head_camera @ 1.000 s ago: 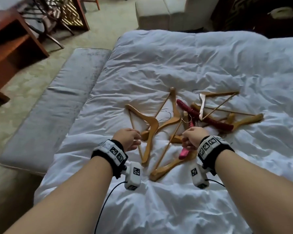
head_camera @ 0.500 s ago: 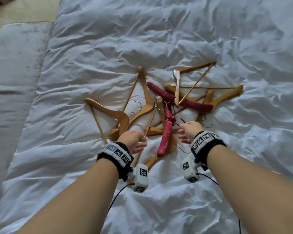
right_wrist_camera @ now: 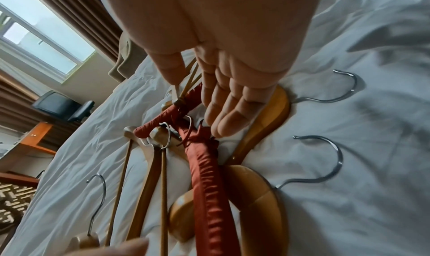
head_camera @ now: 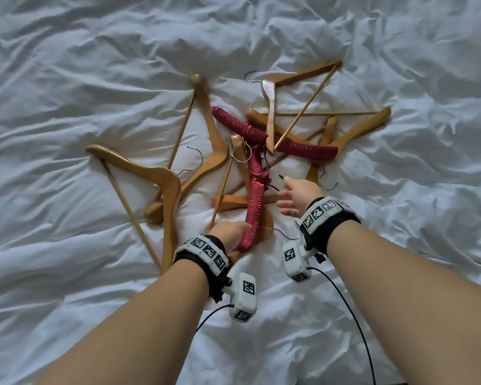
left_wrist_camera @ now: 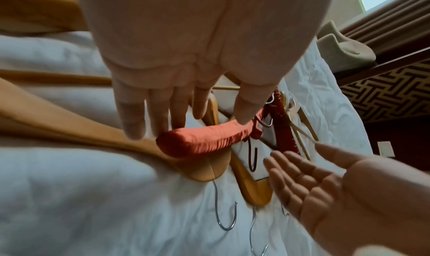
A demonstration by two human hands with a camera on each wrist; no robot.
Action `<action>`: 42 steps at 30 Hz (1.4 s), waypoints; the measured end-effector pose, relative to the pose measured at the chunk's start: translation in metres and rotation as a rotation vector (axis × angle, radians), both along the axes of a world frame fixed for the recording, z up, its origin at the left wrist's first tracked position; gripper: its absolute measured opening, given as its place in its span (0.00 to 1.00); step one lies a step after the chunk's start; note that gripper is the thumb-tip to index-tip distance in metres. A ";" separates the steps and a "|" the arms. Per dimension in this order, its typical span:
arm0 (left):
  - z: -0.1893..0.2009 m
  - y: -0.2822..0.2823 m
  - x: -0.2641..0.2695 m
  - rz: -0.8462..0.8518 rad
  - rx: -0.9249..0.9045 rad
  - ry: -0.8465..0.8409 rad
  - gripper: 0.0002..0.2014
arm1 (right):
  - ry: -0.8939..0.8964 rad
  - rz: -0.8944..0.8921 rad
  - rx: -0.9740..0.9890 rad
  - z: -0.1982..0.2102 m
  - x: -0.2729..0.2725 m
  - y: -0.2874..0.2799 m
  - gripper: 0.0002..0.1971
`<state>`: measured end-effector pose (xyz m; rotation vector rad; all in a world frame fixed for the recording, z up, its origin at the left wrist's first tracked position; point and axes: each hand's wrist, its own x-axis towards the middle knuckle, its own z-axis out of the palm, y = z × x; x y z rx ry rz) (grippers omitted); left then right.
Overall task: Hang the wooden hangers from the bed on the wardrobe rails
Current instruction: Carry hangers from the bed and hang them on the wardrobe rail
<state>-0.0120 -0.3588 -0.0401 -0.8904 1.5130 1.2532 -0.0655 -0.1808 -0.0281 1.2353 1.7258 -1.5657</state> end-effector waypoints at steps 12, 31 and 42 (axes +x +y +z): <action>-0.013 -0.013 -0.010 0.064 0.027 -0.038 0.10 | 0.093 -0.288 -0.103 -0.020 -0.087 -0.021 0.14; -0.017 -0.020 -0.022 0.209 0.026 0.095 0.12 | 0.212 -0.023 -0.232 -0.028 -0.069 -0.031 0.05; 0.006 -0.016 -0.036 0.128 0.173 0.194 0.07 | 0.129 0.283 -0.452 -0.040 0.045 -0.043 0.07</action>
